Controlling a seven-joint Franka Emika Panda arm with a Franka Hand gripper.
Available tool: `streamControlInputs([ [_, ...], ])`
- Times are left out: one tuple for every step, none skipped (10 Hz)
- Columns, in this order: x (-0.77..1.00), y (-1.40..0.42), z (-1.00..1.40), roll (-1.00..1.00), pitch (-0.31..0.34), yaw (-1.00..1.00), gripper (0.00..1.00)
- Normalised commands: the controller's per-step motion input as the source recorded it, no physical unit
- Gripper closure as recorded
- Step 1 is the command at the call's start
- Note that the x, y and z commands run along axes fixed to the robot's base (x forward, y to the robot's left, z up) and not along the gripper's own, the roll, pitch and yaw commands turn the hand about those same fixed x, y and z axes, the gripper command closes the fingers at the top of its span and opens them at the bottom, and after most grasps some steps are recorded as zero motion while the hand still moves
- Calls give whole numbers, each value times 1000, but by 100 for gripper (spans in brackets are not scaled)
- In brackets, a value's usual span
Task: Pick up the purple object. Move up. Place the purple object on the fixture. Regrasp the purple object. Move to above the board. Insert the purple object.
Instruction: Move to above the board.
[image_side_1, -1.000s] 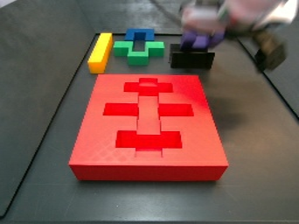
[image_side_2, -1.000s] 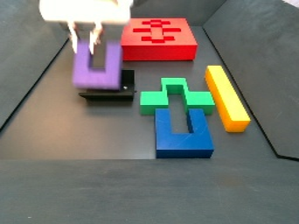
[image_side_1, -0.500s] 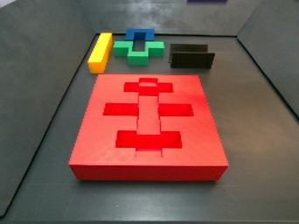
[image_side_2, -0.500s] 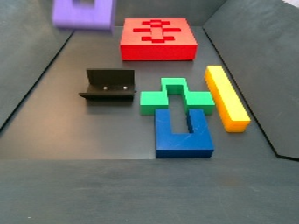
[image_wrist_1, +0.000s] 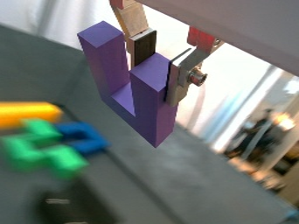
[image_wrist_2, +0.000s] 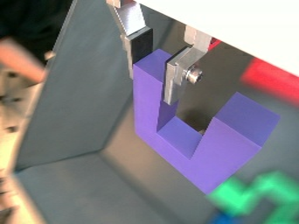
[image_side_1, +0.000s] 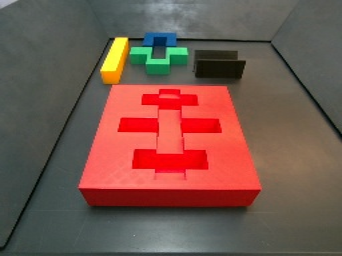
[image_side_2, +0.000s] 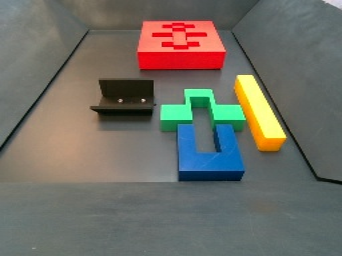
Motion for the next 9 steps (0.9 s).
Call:
streamControlInputs([
  [-1400, -1287, 282, -1000, 147, 33, 100],
  [-1400, -1243, 246, -1000, 138, 46, 100],
  [-1400, -1267, 259, -1000, 139, 57, 100],
  [-1400, -1259, 266, -1000, 126, 66, 100],
  [-710, -586, 118, -1000, 108, 76, 100],
  [-335, -234, 31, -1000, 98, 78, 100],
  [-137, -97, 18, -1000, 108, 71, 100],
  [-93, -73, 24, -936, 68, 72, 100],
  [-96, -23, 0, -706, 16, 46, 100],
])
